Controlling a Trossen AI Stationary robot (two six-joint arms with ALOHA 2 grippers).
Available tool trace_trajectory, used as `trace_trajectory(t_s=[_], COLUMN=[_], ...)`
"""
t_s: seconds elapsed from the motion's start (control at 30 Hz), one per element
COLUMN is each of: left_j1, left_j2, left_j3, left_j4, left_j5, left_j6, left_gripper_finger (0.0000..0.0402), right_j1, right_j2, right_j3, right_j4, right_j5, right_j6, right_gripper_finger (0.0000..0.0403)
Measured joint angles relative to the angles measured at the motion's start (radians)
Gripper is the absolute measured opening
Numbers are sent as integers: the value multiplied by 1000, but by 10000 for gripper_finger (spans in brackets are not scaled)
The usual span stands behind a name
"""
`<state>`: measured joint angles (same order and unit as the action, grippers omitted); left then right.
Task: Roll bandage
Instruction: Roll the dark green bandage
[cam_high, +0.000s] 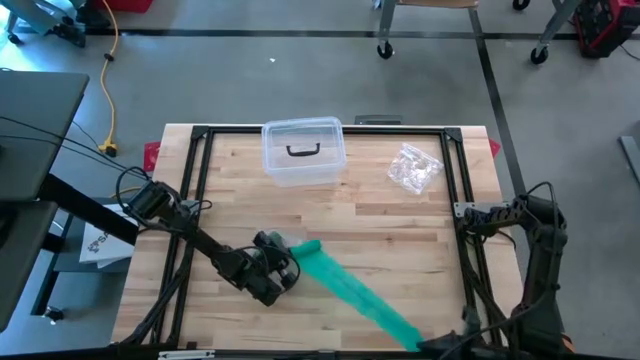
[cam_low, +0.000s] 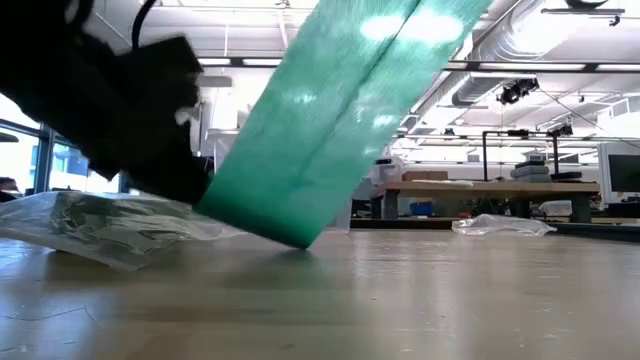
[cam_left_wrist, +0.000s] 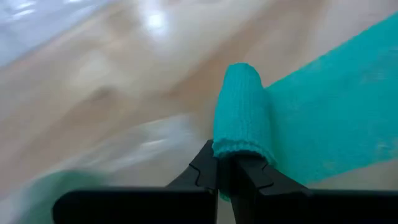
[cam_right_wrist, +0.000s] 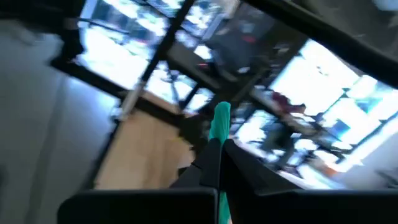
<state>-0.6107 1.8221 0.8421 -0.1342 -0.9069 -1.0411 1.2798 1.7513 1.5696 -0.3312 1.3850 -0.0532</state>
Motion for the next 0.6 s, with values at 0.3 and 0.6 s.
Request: trace_trajectory(t_s=[0.3,0.6], left_j1=[-7,-40], left_j2=[0,4], left_j3=[141,290], left_j4=[321,320], left_j5=[130,316], left_j6=[515,665], left_gripper_finger=[12,12], right_j1=[-142,-239], right_j2=[-10,-10], right_j3=[73,449], right_j4=[3,-544], right_j5=[-389,-267], right_j6=[-69,31], right_gripper_finger=[0,0])
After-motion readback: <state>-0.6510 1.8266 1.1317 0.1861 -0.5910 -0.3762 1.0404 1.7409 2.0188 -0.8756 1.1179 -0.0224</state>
